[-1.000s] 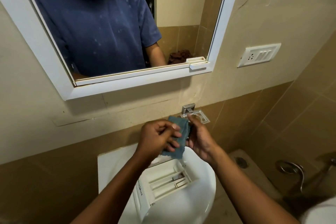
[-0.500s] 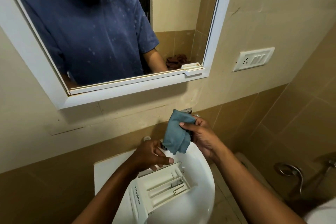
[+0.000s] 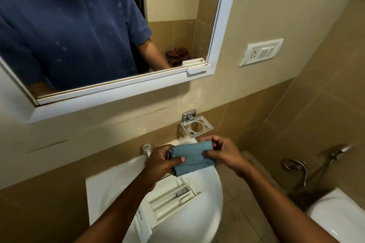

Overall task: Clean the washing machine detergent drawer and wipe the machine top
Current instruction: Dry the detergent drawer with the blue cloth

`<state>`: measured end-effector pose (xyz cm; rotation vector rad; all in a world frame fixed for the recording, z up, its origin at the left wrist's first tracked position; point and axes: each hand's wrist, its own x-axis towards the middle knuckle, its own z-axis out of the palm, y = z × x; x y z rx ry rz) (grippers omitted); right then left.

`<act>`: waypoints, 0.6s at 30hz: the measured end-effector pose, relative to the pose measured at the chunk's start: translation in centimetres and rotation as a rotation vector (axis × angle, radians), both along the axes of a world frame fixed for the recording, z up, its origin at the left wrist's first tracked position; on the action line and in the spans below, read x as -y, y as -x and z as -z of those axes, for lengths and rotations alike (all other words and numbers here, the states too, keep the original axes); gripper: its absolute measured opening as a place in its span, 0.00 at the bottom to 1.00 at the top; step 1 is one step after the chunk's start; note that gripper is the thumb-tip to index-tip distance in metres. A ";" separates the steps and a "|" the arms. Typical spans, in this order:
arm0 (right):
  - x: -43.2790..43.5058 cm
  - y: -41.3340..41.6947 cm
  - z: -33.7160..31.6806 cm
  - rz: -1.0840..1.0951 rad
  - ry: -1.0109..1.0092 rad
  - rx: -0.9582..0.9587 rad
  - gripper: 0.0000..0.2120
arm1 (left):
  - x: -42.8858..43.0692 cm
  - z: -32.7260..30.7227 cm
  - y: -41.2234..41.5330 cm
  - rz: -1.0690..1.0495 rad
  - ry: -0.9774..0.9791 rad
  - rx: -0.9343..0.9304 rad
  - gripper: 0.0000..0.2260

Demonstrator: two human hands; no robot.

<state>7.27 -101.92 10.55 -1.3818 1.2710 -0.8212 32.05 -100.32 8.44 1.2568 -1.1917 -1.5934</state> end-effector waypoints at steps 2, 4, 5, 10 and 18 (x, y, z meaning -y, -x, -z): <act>0.7 1.5 0.3 -0.091 0.027 -0.135 0.14 | 1.1 0.3 0.7 0.005 0.175 0.200 0.09; 2.5 2.7 -0.1 -0.167 0.054 -0.266 0.11 | 2.8 0.2 1.4 -0.020 0.363 0.438 0.09; 3.7 3.1 -0.6 -0.187 0.074 -0.308 0.10 | 3.7 -0.1 1.7 -0.045 0.444 0.530 0.10; 10.9 3.3 -3.0 -0.139 0.517 -0.561 0.09 | 8.9 -2.0 2.9 -0.263 0.845 0.793 0.12; 14.6 3.7 1.7 -0.358 0.696 -0.970 0.15 | 10.4 5.5 4.3 -0.135 1.134 1.053 0.08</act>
